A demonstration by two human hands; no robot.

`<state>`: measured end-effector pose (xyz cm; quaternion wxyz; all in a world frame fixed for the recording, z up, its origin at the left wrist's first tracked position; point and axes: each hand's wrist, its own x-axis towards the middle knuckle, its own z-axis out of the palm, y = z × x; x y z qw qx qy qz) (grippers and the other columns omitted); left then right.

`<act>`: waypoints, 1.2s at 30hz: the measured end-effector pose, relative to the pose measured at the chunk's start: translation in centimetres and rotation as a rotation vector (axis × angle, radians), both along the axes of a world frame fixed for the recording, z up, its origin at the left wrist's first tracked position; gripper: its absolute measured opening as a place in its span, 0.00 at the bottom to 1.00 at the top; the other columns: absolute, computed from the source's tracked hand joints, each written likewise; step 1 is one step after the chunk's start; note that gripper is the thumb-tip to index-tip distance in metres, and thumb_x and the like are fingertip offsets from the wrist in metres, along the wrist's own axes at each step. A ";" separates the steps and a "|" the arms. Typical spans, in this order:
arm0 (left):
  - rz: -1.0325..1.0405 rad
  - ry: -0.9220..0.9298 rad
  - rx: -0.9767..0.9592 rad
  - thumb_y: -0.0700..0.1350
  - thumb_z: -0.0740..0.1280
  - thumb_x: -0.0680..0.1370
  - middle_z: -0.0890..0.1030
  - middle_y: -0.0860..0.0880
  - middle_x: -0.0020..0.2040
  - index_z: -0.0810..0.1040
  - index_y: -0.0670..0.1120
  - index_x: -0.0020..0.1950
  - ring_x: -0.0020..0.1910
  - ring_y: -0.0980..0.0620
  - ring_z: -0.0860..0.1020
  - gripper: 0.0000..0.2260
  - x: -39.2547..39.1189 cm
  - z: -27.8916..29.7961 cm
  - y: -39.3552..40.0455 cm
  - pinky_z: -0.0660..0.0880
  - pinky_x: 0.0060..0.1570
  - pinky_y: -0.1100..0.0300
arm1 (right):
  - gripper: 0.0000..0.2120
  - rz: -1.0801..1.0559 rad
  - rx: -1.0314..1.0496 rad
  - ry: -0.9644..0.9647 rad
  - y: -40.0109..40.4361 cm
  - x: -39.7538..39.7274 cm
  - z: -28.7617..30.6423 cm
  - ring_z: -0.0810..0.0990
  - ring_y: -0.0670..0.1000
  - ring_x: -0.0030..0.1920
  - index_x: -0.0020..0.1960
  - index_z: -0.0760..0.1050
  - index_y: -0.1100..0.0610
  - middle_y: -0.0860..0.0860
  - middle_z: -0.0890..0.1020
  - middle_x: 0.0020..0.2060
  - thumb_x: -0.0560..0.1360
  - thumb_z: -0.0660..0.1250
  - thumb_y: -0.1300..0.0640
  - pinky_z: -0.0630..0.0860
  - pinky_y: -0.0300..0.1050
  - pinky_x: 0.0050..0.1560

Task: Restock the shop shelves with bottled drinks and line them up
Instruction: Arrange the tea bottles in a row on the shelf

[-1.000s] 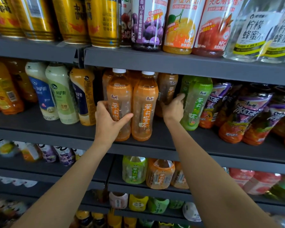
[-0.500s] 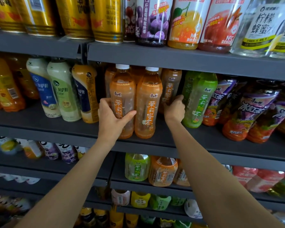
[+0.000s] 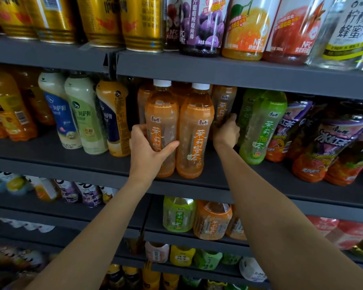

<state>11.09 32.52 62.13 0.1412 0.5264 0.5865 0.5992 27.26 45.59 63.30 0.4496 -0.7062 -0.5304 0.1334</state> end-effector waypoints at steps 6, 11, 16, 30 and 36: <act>0.004 -0.006 0.000 0.53 0.77 0.64 0.72 0.47 0.58 0.61 0.51 0.57 0.61 0.49 0.71 0.30 0.1 0.0 0.1 0.72 0.60 0.51 | 0.18 0.016 -0.020 -0.026 0.2 -0.1 0.2 0.77 0.63 0.55 0.64 0.63 0.61 0.62 0.78 0.55 0.76 0.63 0.61 0.74 0.51 0.49; 0.001 -0.009 0.004 0.57 0.76 0.62 0.72 0.47 0.58 0.61 0.51 0.57 0.61 0.49 0.71 0.32 0.2 0.0 0.0 0.72 0.61 0.50 | 0.21 0.068 0.021 -0.001 -0.3 0.6 0.2 0.77 0.62 0.56 0.63 0.65 0.62 0.62 0.78 0.55 0.74 0.66 0.57 0.74 0.52 0.50; 0.009 -0.002 0.006 0.55 0.77 0.63 0.72 0.46 0.58 0.61 0.51 0.56 0.61 0.48 0.71 0.31 0.1 -0.1 0.0 0.72 0.61 0.49 | 0.22 0.105 -0.054 0.007 -1.2 0.6 0.7 0.76 0.63 0.57 0.65 0.63 0.61 0.62 0.77 0.57 0.75 0.65 0.55 0.74 0.52 0.51; 0.014 0.011 -0.004 0.53 0.77 0.64 0.72 0.44 0.59 0.63 0.46 0.57 0.61 0.45 0.71 0.31 0.3 0.4 -0.3 0.71 0.61 0.48 | 0.30 0.692 -0.075 0.174 -12.5 0.5 0.7 0.76 0.44 0.54 0.65 0.68 0.57 0.47 0.77 0.55 0.68 0.74 0.47 0.73 0.37 0.53; 0.000 0.000 -0.024 0.53 0.77 0.65 0.72 0.45 0.60 0.63 0.46 0.58 0.62 0.45 0.70 0.31 0.2 0.6 -0.4 0.70 0.62 0.49 | 0.29 0.431 0.043 0.025 -12.2 0.3 0.4 0.79 0.53 0.54 0.61 0.68 0.61 0.55 0.79 0.55 0.67 0.75 0.51 0.74 0.41 0.49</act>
